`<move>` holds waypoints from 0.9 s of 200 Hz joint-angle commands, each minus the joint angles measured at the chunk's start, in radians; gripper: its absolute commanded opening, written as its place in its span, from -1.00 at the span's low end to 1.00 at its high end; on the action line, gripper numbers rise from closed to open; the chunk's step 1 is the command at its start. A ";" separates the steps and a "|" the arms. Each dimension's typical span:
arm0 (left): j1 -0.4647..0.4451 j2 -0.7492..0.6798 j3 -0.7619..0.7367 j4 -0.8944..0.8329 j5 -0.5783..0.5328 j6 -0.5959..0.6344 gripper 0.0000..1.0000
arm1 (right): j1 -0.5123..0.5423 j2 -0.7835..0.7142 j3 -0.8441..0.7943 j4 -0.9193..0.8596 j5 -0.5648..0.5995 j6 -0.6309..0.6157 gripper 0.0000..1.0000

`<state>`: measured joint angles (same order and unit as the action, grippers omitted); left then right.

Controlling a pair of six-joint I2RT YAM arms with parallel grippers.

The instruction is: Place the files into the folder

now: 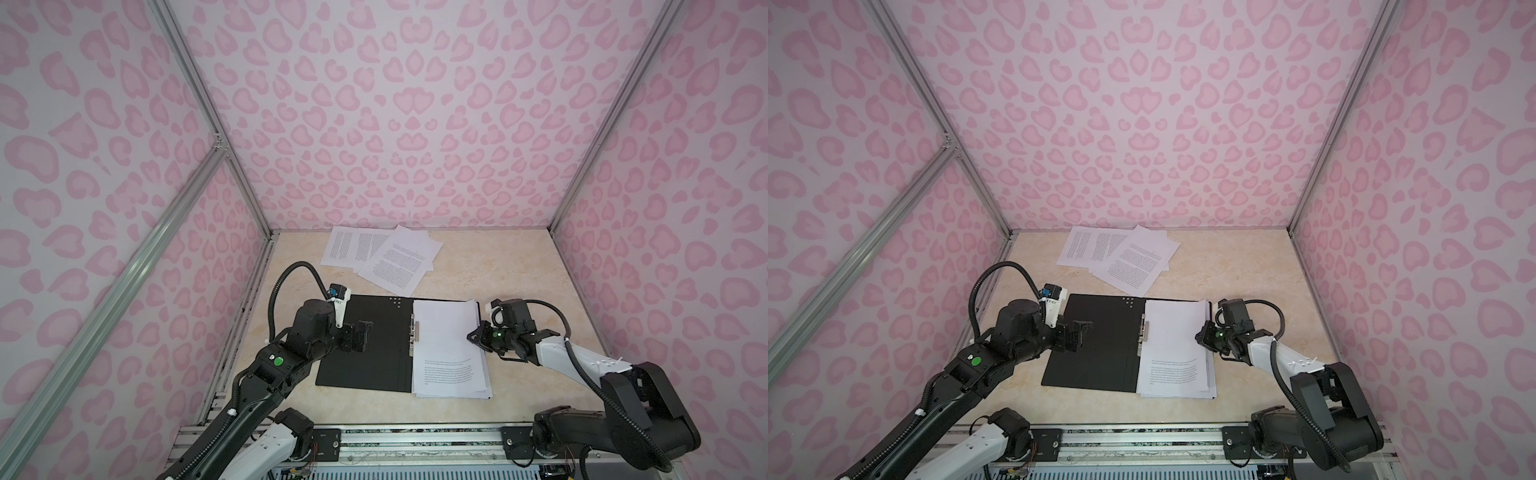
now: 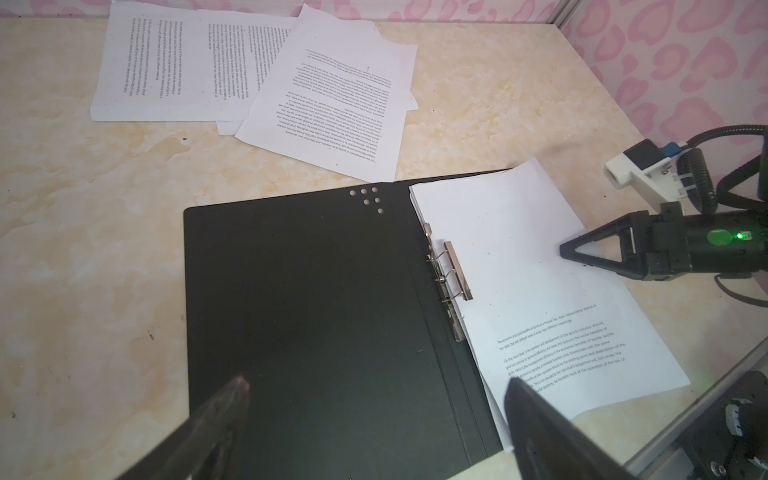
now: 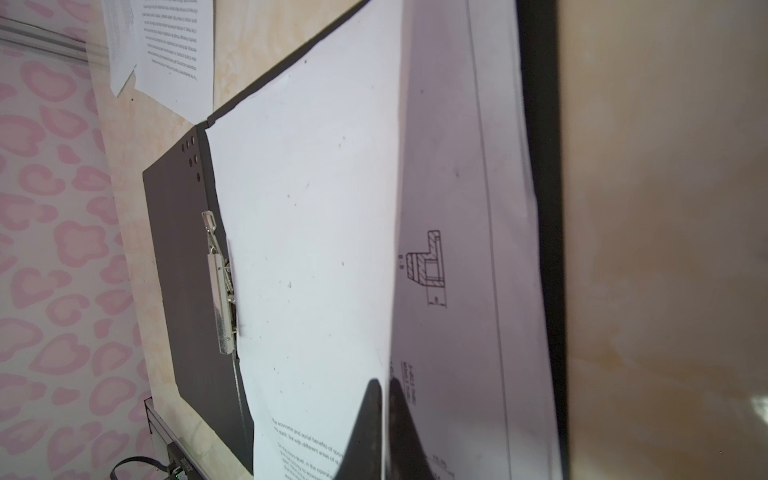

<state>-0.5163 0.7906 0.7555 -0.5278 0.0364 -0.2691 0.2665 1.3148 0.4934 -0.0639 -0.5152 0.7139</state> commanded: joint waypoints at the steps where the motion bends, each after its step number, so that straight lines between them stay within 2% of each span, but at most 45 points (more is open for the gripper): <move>1: 0.001 0.000 -0.002 0.005 -0.010 -0.001 0.94 | 0.000 0.000 -0.006 -0.015 0.052 -0.003 -0.26; 17: 0.000 0.003 0.001 0.001 -0.011 -0.002 0.94 | -0.001 -0.021 -0.010 -0.037 0.089 -0.001 0.14; 31: 0.001 0.003 0.000 0.001 -0.011 -0.002 0.94 | -0.001 -0.038 -0.013 -0.049 0.103 0.000 0.32; 48: 0.001 0.006 0.000 0.002 -0.010 -0.002 0.94 | -0.004 -0.055 -0.012 -0.075 0.116 -0.005 0.44; 71: 0.001 0.013 0.003 0.001 -0.006 -0.003 0.94 | -0.001 -0.107 -0.001 -0.153 0.173 -0.034 0.49; 99: 0.001 0.045 0.010 -0.023 -0.006 -0.045 0.94 | 0.069 -0.198 0.045 -0.313 0.283 -0.097 0.59; 105: 0.001 0.060 0.018 -0.043 -0.009 -0.071 0.94 | 0.100 -0.216 0.053 -0.339 0.297 -0.100 0.57; 120: 0.001 0.124 0.031 -0.091 -0.007 -0.161 0.94 | 0.200 -0.253 0.080 -0.390 0.338 -0.097 0.36; 136: 0.001 0.196 -0.007 -0.067 0.056 -0.279 0.97 | 0.346 -0.253 0.095 -0.399 0.373 -0.074 -0.03; 145: 0.000 0.235 -0.042 -0.009 0.109 -0.321 0.99 | 0.426 -0.229 0.098 -0.387 0.368 -0.055 -0.17; 165: 0.001 0.321 -0.091 0.077 0.128 -0.390 0.98 | 0.591 -0.149 0.116 -0.351 0.379 -0.026 -0.25; 180: 0.001 0.370 -0.106 0.098 0.100 -0.407 0.99 | 0.682 -0.095 0.126 -0.310 0.375 -0.011 -0.27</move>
<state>-0.5163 1.1069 0.6693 -0.5182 0.1242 -0.5781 0.8398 1.1584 0.6067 -0.4030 -0.1787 0.6659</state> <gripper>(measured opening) 0.990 0.372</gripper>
